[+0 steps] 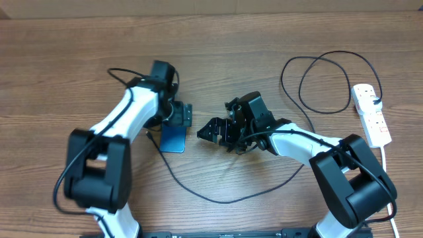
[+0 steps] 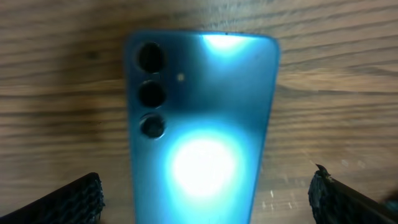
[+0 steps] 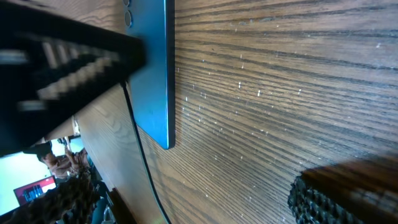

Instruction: Plug charger to phone and switch on socket

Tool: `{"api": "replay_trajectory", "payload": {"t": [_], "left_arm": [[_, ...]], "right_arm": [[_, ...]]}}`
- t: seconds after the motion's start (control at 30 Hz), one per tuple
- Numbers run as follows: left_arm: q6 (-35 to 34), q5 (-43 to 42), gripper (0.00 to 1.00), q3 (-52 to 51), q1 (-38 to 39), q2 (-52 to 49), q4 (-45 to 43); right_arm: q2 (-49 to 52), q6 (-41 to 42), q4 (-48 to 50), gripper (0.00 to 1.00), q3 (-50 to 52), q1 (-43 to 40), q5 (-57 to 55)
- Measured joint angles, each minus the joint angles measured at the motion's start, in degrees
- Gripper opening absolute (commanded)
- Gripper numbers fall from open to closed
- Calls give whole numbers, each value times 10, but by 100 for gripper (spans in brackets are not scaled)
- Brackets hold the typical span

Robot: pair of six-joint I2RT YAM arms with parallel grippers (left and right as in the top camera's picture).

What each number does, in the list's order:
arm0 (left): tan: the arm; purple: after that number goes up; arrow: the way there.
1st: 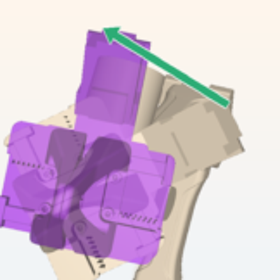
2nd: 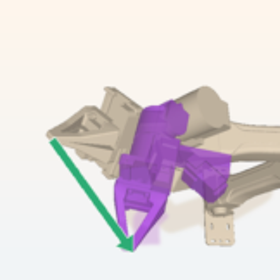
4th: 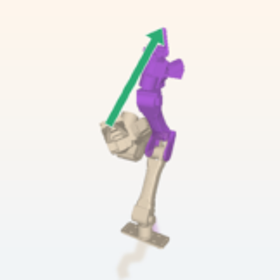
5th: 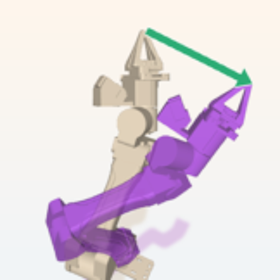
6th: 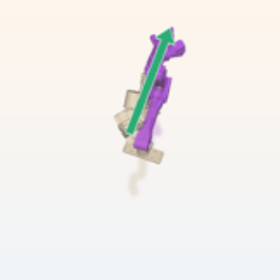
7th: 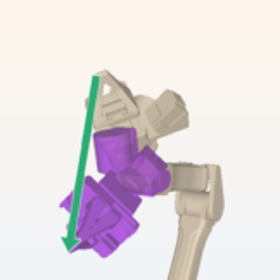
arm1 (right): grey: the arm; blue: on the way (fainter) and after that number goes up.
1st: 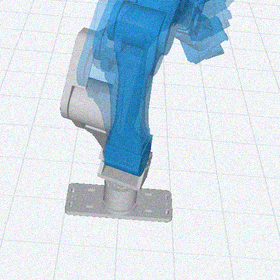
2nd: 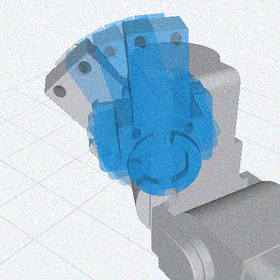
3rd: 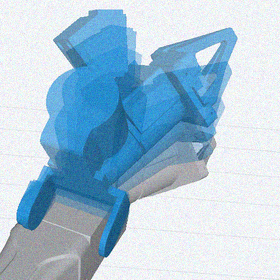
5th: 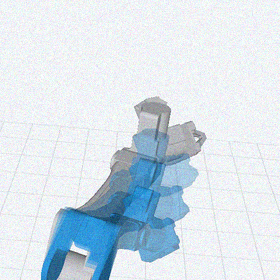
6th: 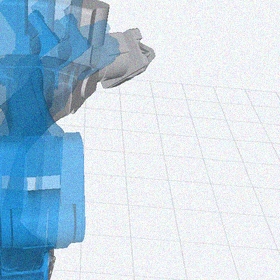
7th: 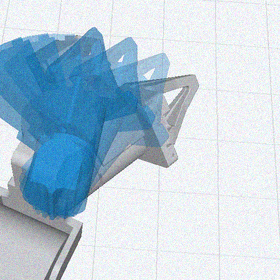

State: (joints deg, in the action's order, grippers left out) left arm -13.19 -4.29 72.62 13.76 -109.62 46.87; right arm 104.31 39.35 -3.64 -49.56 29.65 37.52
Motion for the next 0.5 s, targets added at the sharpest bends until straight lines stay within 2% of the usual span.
{"api": "replay_trajectory", "payload": {"t": [0.1, 0.27, 0.37, 0.5], "left_arm": [[-4, 14, 100, 24, 10, -44, 17], [-4, 32, 88, 67, 19, -76, 42], [-4, 45, 85, 80, 20, -86, 58], [-3, 44, 76, 84, 20, -89, 66]], "right_arm": [[0, -2, 0, 100, 0, 0, 0], [0, -3, 0, 100, 0, 0, 0], [0, -3, -1, 100, 0, 0, 0], [0, -3, -1, 100, 0, 2, 0]]}}
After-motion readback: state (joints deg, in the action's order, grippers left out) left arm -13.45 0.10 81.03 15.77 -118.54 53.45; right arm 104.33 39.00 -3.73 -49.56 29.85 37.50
